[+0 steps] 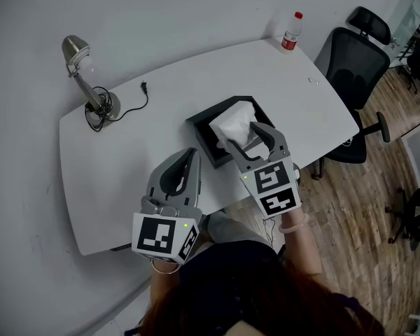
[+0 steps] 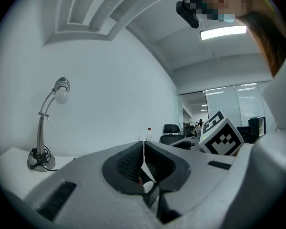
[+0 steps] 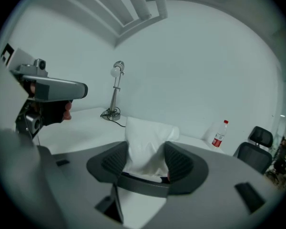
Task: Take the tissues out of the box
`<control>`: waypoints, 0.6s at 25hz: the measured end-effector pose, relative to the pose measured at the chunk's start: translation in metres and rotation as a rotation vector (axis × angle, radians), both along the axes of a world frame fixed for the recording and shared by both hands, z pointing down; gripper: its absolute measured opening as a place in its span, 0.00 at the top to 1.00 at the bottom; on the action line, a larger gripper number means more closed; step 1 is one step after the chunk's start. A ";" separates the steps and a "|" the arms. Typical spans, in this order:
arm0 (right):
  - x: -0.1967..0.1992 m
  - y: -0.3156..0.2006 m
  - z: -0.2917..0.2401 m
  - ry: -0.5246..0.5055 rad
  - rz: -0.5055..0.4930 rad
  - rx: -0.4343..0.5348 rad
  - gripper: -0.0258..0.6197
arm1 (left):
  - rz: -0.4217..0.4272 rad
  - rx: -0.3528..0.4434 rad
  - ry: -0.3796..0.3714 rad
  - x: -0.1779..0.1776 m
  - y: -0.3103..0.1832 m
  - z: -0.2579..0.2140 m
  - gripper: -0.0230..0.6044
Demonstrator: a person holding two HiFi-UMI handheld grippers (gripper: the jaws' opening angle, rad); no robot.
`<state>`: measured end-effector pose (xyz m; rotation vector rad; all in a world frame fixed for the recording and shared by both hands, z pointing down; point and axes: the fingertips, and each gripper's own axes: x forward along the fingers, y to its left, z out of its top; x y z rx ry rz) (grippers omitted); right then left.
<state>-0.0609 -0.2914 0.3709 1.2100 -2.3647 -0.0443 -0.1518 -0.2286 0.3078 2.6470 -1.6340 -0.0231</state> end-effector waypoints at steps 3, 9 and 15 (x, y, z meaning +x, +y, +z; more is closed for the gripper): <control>0.003 0.010 -0.007 -0.002 -0.002 0.032 0.56 | -0.008 0.007 -0.003 0.002 0.012 -0.003 0.92; 0.009 0.034 -0.020 -0.021 -0.004 0.085 0.56 | -0.023 0.016 -0.006 0.005 0.038 -0.005 0.92; 0.019 0.060 -0.031 -0.041 0.000 0.121 0.57 | -0.027 0.030 -0.012 0.014 0.065 -0.009 0.92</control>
